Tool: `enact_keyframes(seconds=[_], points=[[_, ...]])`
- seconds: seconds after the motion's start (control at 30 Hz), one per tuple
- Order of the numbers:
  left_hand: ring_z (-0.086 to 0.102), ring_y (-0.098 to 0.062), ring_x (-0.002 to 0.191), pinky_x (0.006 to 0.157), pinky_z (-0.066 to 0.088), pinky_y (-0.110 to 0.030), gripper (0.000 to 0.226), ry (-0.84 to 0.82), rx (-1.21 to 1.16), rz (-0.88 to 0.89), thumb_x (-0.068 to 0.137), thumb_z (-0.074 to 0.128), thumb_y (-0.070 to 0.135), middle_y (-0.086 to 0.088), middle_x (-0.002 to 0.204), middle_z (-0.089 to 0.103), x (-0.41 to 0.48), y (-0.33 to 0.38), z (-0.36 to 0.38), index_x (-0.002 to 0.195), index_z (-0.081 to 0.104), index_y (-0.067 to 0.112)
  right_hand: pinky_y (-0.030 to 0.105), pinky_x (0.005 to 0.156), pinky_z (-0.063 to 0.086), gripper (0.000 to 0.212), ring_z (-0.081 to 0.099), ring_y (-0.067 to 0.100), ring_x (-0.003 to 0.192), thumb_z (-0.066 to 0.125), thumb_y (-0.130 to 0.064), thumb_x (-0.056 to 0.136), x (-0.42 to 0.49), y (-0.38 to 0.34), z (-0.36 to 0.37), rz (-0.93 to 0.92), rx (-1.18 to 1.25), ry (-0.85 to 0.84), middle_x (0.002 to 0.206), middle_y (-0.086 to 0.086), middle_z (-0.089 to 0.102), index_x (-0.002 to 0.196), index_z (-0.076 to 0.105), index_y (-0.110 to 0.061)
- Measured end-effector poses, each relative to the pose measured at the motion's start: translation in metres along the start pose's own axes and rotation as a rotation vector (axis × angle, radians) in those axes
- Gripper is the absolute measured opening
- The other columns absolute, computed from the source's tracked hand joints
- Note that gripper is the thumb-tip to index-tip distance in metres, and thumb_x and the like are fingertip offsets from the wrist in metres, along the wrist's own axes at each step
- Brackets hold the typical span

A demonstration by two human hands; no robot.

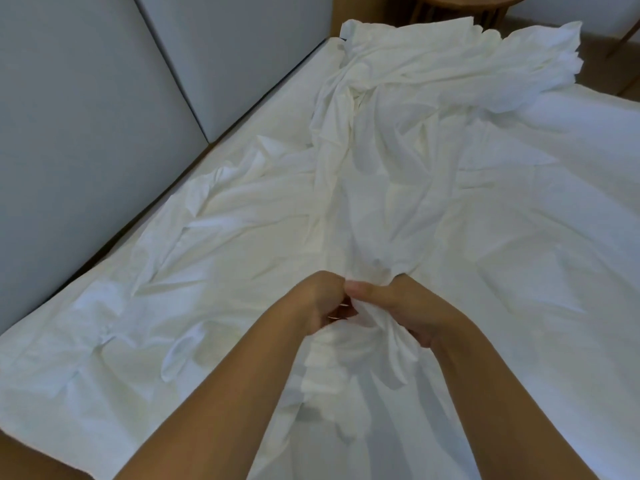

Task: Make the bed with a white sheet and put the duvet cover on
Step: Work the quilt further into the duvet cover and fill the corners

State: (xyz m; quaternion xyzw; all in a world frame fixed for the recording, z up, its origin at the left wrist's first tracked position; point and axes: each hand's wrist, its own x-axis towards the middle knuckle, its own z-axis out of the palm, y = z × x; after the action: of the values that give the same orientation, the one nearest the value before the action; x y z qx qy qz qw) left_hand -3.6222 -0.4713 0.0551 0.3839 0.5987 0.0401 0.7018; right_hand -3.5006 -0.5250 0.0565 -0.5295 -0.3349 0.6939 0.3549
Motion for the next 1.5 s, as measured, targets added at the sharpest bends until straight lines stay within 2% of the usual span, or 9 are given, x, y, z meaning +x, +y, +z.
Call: enact_keyframes(seconds=[0.27,0.4,0.53,0.63,0.77,0.9,1.17,1.4,1.5], points=[[0.059,-0.019,0.072,0.062,0.051,-0.027,0.017,0.072,0.077,0.092,0.096,0.046,0.016,-0.008,0.084,0.063,0.004,0.013,0.015,0.096,0.062,0.008,0.032,0.086,0.054,0.047,0.069,0.017,0.095,0.079,-0.026,0.063,-0.003,0.020,0.002,0.020,0.029,0.053,0.100,0.002,0.073,0.107,0.068,-0.015],[0.036,-0.006,0.045,0.049,0.031,-0.021,0.040,0.422,0.128,0.513,0.091,0.052,0.014,0.008,0.046,0.039,0.001,0.013,0.021,0.052,0.041,0.016,0.024,0.074,0.055,0.042,0.070,0.013,0.089,0.081,-0.021,0.067,0.001,0.020,0.000,0.042,-0.030,0.116,0.093,-0.002,0.074,0.106,0.066,-0.017],[0.024,-0.007,0.039,0.041,0.022,-0.015,0.056,0.260,0.218,0.794,0.092,0.054,0.024,0.010,0.039,0.022,-0.016,0.019,0.034,0.046,0.022,0.024,0.033,0.091,0.050,0.032,0.061,0.017,0.107,0.075,-0.018,0.077,0.002,0.021,0.006,-0.054,-0.061,0.099,0.104,-0.001,0.067,0.106,0.061,-0.023],[0.046,-0.006,0.050,0.055,0.039,-0.018,0.045,0.136,0.138,0.733,0.094,0.054,0.028,0.015,0.050,0.043,-0.020,0.026,0.026,0.050,0.044,0.030,0.036,0.092,0.049,0.022,0.060,0.019,0.107,0.066,-0.021,0.082,0.002,0.029,0.014,-0.040,0.089,0.099,0.103,-0.005,0.068,0.102,0.061,-0.027],[0.054,-0.024,0.117,0.092,0.040,-0.029,0.051,0.394,0.335,0.448,0.091,0.049,0.050,-0.004,0.124,0.059,-0.009,0.014,-0.012,0.121,0.060,0.010,0.032,0.086,0.054,0.057,0.066,0.019,0.103,0.072,-0.033,0.062,-0.002,0.027,0.004,-0.015,0.291,0.101,0.111,0.002,0.070,0.115,0.062,-0.017],[0.062,-0.024,0.097,0.085,0.050,-0.034,0.050,0.035,0.150,-0.058,0.088,0.053,0.052,-0.007,0.105,0.067,0.000,-0.016,0.001,0.106,0.065,0.007,0.024,0.069,0.056,0.041,0.070,0.016,0.090,0.067,-0.035,0.067,-0.004,0.022,0.002,-0.003,0.264,0.084,0.096,0.002,0.074,0.102,0.066,-0.013],[0.063,-0.027,0.071,0.068,0.053,-0.037,0.023,0.236,-0.240,0.411,0.093,0.054,0.011,-0.013,0.076,0.065,-0.010,-0.005,0.012,0.071,0.061,0.009,0.017,0.068,0.054,0.019,0.068,0.007,0.091,0.076,-0.033,0.071,-0.018,0.027,-0.006,-0.048,0.210,0.000,0.097,-0.011,0.073,0.087,0.074,-0.044],[0.061,-0.014,0.074,0.074,0.047,-0.028,0.017,0.256,0.204,0.765,0.091,0.057,0.019,0.000,0.076,0.067,-0.025,0.017,0.006,0.080,0.069,0.014,0.035,0.072,0.057,0.036,0.069,0.026,0.092,0.080,-0.012,0.063,-0.007,0.025,0.000,-0.027,0.325,0.093,0.098,0.009,0.073,0.099,0.073,-0.016],[0.061,-0.024,0.101,0.092,0.046,-0.033,0.040,0.343,0.348,0.417,0.092,0.052,0.045,-0.006,0.113,0.065,-0.014,0.007,-0.011,0.110,0.064,0.012,0.033,0.067,0.058,0.018,0.070,0.026,0.089,0.069,-0.016,0.071,-0.013,0.029,-0.005,-0.012,0.458,0.089,0.099,0.011,0.072,0.087,0.078,-0.015]])
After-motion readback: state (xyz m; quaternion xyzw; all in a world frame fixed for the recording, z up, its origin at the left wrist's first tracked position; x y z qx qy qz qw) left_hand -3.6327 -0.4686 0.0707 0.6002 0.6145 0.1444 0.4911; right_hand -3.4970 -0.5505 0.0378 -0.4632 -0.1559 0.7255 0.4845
